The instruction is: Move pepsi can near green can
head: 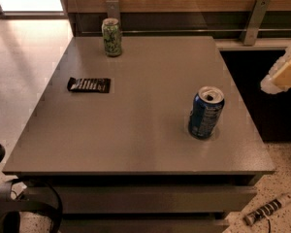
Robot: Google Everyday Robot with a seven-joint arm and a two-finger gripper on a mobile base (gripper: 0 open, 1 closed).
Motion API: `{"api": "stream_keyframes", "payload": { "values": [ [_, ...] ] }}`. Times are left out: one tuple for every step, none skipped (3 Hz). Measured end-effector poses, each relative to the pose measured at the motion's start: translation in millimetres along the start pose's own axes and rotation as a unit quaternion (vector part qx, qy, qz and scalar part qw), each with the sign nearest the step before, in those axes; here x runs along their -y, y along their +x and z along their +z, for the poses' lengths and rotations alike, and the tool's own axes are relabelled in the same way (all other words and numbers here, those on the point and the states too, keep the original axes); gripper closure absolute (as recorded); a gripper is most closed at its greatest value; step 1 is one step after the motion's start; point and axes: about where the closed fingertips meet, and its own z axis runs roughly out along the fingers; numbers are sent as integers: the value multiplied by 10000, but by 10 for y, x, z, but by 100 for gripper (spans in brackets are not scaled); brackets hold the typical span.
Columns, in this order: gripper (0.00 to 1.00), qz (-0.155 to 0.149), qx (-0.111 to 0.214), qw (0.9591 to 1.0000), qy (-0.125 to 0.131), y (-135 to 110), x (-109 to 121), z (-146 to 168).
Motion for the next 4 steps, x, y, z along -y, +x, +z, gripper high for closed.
{"api": "stream_keyframes", "payload": {
  "values": [
    [0,631,930,9935,-201,229,28,354],
    [0,1013,1560,9817,-404,253,-143,517],
    [0,1295,2002,9697,-539,268,-344,588],
    [0,1373,2137,9655,-571,239,-396,574]
  ]
}}
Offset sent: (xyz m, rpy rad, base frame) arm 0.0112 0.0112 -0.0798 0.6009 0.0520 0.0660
